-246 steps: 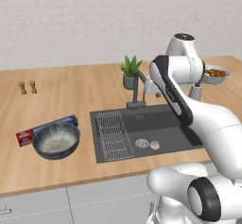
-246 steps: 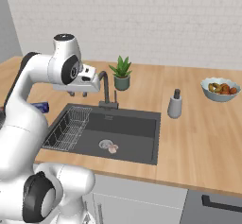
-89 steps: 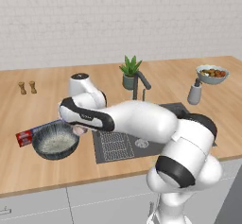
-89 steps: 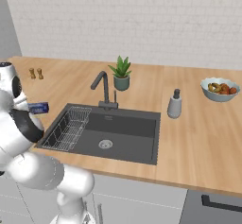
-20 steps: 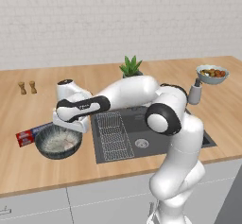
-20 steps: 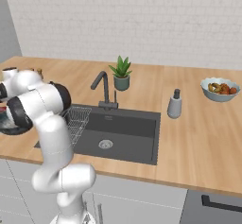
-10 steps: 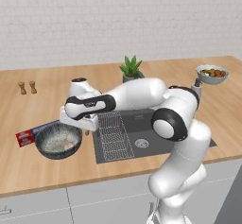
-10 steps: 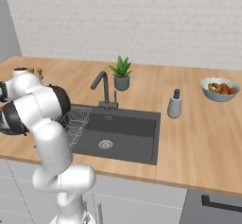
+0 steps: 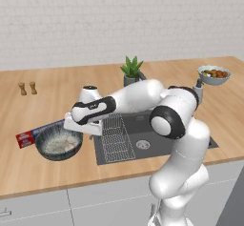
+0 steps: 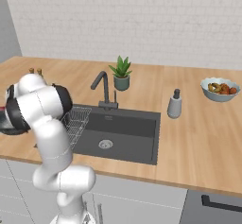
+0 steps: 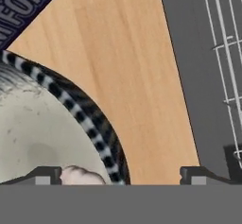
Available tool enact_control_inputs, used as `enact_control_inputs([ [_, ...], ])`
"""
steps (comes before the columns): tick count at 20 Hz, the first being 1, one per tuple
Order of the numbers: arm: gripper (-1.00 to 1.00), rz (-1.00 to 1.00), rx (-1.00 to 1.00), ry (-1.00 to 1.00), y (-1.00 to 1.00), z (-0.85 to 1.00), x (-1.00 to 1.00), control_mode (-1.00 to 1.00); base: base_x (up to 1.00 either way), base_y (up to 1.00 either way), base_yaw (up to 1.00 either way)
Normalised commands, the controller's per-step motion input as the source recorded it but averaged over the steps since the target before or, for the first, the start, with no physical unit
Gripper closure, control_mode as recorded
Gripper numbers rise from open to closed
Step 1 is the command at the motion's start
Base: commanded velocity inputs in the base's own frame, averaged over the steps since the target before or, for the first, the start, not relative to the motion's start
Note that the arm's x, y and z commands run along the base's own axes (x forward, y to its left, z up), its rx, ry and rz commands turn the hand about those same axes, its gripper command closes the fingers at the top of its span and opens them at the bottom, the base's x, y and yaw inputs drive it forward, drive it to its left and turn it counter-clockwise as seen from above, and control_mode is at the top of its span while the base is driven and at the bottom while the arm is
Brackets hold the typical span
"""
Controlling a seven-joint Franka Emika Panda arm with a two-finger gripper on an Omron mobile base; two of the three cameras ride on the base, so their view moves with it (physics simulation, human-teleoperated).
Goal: Pick the garlic from the sink and place it in the bowl. Then pick the bowl and place it in the microwave. Then close the microwave door and press the start button.
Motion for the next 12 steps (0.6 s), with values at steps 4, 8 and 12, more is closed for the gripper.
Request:
enact_control_inputs([
  [4,-1.0,0.11,0.05,-0.01,0.07,-0.16,0.39,-1.0,0.0,0.0,0.0],
  [8,-1.0,0.06,0.04,0.0,0.26,-0.08,0.34,-1.0,0.0,0.0,0.0],
  [12,1.0,0.08,0.02,0.0,0.25,-0.15,0.03,-1.0,0.0,0.0,0.0],
])
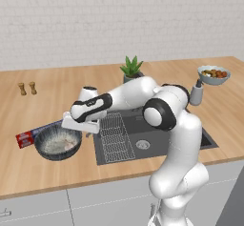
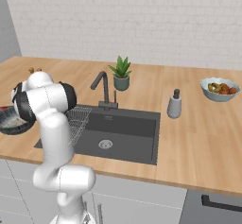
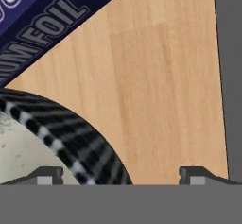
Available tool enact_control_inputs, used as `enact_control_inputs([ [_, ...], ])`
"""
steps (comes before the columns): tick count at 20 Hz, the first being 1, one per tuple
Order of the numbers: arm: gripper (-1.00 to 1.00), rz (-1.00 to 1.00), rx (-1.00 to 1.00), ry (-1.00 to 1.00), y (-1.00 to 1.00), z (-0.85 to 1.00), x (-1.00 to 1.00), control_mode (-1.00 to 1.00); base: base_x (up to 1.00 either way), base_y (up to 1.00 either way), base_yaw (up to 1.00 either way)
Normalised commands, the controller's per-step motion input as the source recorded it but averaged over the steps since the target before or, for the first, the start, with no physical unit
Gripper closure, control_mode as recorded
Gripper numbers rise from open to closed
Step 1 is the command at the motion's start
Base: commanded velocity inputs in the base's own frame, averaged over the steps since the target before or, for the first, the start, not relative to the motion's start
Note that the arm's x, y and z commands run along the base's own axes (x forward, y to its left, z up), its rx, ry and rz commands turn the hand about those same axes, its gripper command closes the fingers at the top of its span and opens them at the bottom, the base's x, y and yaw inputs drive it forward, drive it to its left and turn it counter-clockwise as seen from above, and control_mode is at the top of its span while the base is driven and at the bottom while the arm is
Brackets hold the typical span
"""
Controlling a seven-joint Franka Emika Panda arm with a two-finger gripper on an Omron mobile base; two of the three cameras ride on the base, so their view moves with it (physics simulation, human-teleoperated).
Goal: Pick the garlic from the sink and place it in the bowl. Then pick the bowl and place it in the microwave. Then close the microwave door and press the start button.
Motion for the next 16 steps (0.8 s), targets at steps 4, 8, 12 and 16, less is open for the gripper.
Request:
enact_control_inputs([
  [4,1.0,0.07,0.02,0.0,0.07,-0.18,-0.13,-1.0,0.0,0.0,0.0],
  [8,1.0,0.02,0.05,-0.01,0.0,-0.06,-0.32,-1.0,0.0,0.0,0.0],
  [12,1.0,0.0,0.06,-0.04,0.0,0.02,-0.28,-1.0,0.0,0.0,0.0],
  [16,1.0,-0.01,0.02,-0.08,-0.03,0.38,-0.44,-1.0,0.0,0.0,0.0],
])
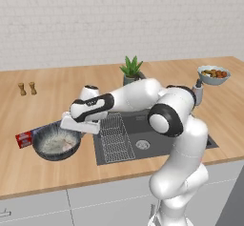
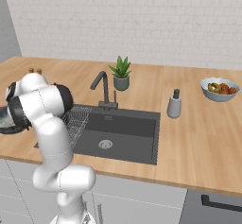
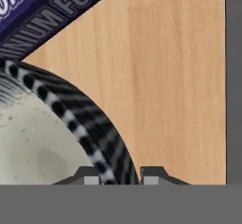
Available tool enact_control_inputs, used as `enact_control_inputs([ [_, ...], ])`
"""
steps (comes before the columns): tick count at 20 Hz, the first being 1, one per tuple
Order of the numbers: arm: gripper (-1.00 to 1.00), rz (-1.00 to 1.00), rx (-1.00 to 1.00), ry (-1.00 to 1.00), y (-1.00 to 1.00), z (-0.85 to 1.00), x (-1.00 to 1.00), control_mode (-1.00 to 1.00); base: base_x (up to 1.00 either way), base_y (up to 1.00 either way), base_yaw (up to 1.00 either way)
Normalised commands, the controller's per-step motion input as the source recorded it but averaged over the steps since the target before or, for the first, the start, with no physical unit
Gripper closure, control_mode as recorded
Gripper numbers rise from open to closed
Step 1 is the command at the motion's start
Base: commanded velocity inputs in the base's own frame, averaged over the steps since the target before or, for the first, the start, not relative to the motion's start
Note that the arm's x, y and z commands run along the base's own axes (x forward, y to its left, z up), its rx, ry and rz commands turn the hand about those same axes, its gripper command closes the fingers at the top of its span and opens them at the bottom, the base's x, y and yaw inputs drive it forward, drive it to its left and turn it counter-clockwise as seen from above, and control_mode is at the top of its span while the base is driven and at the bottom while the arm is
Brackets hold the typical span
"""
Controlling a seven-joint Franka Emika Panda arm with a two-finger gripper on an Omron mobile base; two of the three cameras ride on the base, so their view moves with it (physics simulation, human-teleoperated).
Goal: Pick the garlic from the sink and place it in the bowl. Then pick the bowl and place it in the microwave. Then close the microwave door and press the start button.
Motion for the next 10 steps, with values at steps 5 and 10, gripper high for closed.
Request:
enact_control_inputs([
  [5,1.0,-0.1,0.0,-0.09,-0.48,0.93,-0.46,-1.0,0.0,0.0,0.0],
  [10,1.0,-0.13,0.01,-0.07,-0.71,0.85,-0.64,-1.0,0.0,0.0,0.0],
])
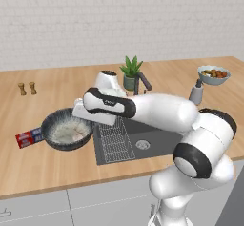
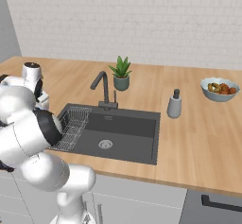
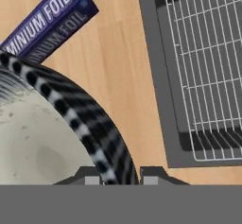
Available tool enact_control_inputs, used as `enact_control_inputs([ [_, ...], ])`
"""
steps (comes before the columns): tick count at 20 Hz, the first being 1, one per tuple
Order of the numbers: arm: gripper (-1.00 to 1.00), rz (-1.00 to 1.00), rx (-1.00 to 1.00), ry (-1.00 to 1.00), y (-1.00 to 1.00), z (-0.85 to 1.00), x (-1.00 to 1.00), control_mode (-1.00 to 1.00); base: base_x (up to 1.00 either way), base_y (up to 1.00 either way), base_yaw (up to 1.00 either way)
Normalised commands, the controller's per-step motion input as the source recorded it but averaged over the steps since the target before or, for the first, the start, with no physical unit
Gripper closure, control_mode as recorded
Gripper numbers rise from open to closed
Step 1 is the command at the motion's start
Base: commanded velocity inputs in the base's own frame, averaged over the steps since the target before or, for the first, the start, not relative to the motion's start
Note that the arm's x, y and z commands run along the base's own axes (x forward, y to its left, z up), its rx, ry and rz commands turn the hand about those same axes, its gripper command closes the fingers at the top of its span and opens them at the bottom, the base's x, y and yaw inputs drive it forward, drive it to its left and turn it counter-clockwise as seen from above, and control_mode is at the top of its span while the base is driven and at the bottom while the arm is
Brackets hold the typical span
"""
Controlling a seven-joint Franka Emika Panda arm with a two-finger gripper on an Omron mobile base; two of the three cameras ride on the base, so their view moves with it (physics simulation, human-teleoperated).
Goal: Pick the garlic from the sink and place it in the bowl. Then pick the bowl and place it in the microwave. Then close the microwave door and press the start button.
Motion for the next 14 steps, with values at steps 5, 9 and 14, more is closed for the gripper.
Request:
enact_control_inputs([
  [5,1.0,-0.11,0.02,-0.1,-0.81,0.62,-0.76,-1.0,0.0,0.0,0.0],
  [9,1.0,-0.1,0.06,-0.11,-0.75,0.61,-0.66,-1.0,0.0,0.0,0.0],
  [14,1.0,-0.11,0.13,-0.02,-0.72,0.41,-0.43,-1.0,0.0,0.0,0.0],
])
